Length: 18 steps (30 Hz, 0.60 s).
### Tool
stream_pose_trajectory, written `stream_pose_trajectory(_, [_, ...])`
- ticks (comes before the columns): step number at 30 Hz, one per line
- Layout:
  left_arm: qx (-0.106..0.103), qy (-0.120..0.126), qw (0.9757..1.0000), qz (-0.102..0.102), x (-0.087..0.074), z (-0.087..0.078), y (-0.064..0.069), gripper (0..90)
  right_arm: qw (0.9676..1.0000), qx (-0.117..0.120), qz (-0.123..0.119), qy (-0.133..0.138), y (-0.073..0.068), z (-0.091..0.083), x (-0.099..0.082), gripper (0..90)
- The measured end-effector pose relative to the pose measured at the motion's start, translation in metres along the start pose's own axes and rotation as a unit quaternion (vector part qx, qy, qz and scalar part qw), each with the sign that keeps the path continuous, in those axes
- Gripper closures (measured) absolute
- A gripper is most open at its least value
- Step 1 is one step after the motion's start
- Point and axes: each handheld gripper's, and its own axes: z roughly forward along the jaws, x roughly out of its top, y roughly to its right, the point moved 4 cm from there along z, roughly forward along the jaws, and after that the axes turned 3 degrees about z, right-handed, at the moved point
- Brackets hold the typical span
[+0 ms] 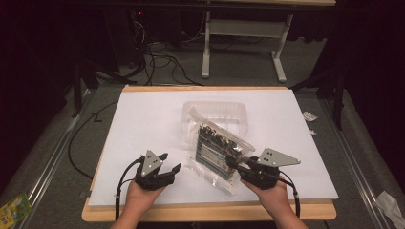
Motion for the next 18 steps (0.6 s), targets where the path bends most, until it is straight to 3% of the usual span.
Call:
stream_pose_trajectory(3, [0.006,0.004,1.0,0.003,-0.001,-0.011,0.0,38.2,1.0,-0.002,0.001,0.006,0.003,-0.005,0.003,76.0])
stream_pose_trajectory(9, [0.007,0.004,0.9999,-0.013,-0.007,-0.023,0.001,37.9,0.9998,-0.008,-0.002,0.016,0.008,-0.014,0.008,75.9])
stream_pose_trajectory(13, [0.008,-0.004,1.0,0.001,-0.013,-0.032,0.002,36.7,0.9996,-0.011,-0.005,0.027,0.014,-0.024,0.014,75.9])
stream_pose_trajectory(18, [0.012,0.0,0.9999,-0.006,-0.016,-0.039,-0.004,36.2,0.9991,-0.021,-0.002,0.038,0.021,-0.032,0.019,75.9])
